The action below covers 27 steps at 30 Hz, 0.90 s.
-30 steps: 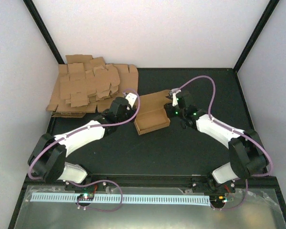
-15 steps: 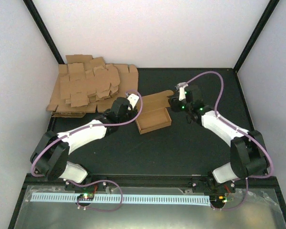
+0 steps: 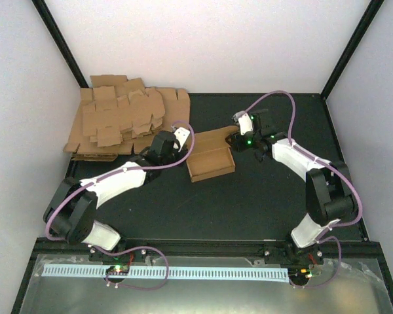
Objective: Fold the paper box
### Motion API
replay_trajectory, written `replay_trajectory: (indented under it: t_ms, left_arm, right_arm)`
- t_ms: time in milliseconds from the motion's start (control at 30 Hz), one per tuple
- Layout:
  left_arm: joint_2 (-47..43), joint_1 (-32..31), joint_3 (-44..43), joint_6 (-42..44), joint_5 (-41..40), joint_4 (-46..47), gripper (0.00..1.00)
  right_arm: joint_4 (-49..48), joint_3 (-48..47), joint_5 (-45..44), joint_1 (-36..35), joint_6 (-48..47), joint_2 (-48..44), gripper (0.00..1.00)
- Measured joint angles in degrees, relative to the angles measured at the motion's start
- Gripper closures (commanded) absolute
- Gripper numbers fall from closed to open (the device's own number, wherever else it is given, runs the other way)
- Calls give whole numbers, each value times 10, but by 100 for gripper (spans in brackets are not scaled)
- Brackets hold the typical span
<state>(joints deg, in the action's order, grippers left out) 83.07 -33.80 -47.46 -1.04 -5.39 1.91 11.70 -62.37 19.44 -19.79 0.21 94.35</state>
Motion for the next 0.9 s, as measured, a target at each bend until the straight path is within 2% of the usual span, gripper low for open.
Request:
replay_trajectory:
  t_ms: [67,233,367,433,467,567,667,900]
  left_arm:
    - [1,2,-2,0,5,0,90]
    - [2,4,-3,0,11,-2,89]
    - [2,4,-11,-10,20,-10,82]
    - [2,4,-19,-26,28,-16,75]
    - [2,4,-23,-35,33,-17,68]
    - [2,4,-31,-72,46,-17,61]
    - [2,4,-32,-107,52,-28,59]
    - [2,15,-55,-121,47,-97,60]
  right_arm:
    - [6,-2,6,0,-4,1,67]
    - [12,-2,14,0,0,2,83]
    - [8,8,13,0,10,-2,94]
    - [4,16,9,-2,17,-9,97]
    - [2,21,5,-4,21,-13,98]
    - [-6,39,-7,-14,35,-29,98]
    - [-15,56,-20,-24,45,-44,98]
    - [-14,58,-49,-30,48,-52,98]
